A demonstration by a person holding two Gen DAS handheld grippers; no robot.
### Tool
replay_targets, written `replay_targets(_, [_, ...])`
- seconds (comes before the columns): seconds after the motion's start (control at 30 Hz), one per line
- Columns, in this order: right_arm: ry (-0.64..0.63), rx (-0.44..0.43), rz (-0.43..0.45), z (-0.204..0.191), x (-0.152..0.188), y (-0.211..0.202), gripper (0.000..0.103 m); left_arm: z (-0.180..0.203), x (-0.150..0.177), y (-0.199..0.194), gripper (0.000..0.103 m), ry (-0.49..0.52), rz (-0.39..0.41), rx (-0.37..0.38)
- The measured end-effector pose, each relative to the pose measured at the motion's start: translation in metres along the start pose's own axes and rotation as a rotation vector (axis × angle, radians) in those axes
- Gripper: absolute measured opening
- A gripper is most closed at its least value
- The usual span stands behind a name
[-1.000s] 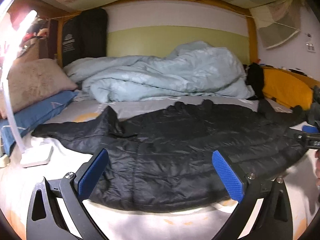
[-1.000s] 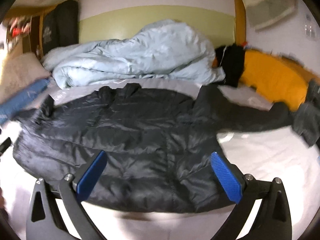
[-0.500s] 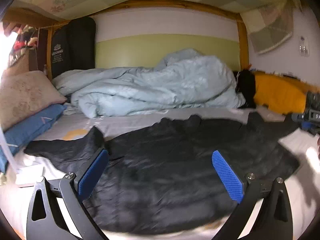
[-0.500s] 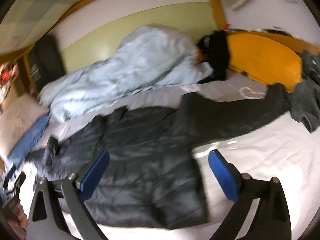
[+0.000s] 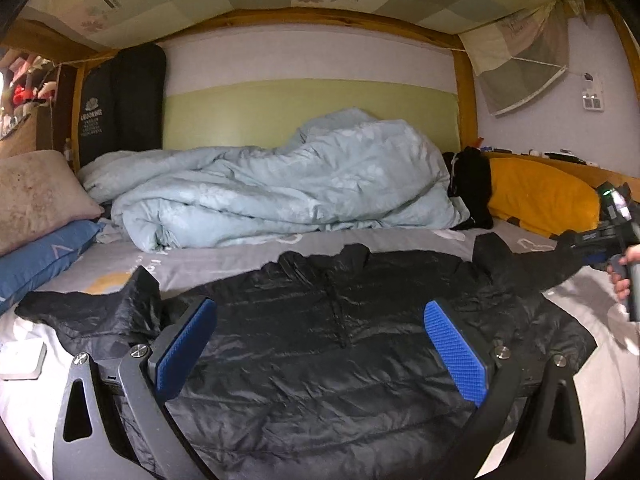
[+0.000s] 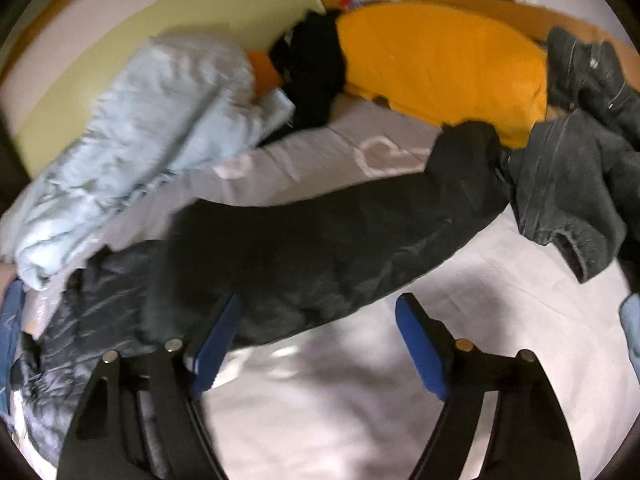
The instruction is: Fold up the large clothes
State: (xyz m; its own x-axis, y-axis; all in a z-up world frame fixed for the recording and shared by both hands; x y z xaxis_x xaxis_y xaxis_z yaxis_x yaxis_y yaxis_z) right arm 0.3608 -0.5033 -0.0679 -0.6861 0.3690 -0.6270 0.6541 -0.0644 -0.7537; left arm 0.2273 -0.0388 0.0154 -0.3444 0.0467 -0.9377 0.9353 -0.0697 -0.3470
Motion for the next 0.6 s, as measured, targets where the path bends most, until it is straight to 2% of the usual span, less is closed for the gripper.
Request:
replay_targets(0.2, [0.132,0.01,-0.075,0.037,-0.004,0.049,0.067,-0.011,-0.004,0.016,0.103,0.016,-0.086,-0.005])
replay_targets(0.27, [0.153,0.004,-0.051,0.045,-0.008,0.052,0.057,-0.023,-0.006,0.021,0.103,-0.002,-0.119,-0.009])
replay_targets(0.3, [0.138,0.014,-0.031,0.047,-0.011,0.052,0.044,-0.03,-0.007,0.023,0.103,-0.013,-0.139,-0.011])
replay_targets(0.33, [0.126,0.015,-0.026,0.047,-0.011,0.053,0.026,-0.036,-0.006,0.023,0.103,-0.021,-0.155,-0.013])
replay_targets(0.4, [0.125,-0.032,-0.02,0.046,-0.011,0.053,0.005,-0.051,-0.007,0.021,0.103,-0.026,-0.17,-0.025])
replay_targets(0.5, [0.12,-0.048,0.033,0.034,-0.018,0.033,0.003,-0.07,-0.006,0.011,0.103,-0.002,-0.169,-0.077])
replay_targets(0.57, [0.09,-0.084,0.079,0.017,-0.026,0.014,0.003,-0.081,-0.007,0.002,0.103,0.007,-0.159,-0.1])
replay_targets(0.6, [0.068,-0.13,0.107,0.0,-0.029,-0.005,0.003,-0.086,-0.007,-0.002,0.103,0.01,-0.158,-0.112])
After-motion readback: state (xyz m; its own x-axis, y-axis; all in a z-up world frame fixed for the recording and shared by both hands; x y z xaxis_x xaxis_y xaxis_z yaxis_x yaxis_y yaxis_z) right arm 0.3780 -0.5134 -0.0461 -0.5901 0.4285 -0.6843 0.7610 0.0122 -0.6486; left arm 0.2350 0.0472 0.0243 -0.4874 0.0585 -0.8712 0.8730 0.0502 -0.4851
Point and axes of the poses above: each gripper's, at about its wrist camera, not at the fingertips, and y roughly the way its jaws point, z to its right, x to its underside, the point moved 7 cm from there along y, roughly the way its jaws point, and after that the axes turned 3 degrees about -z, right-handed, at the moved point
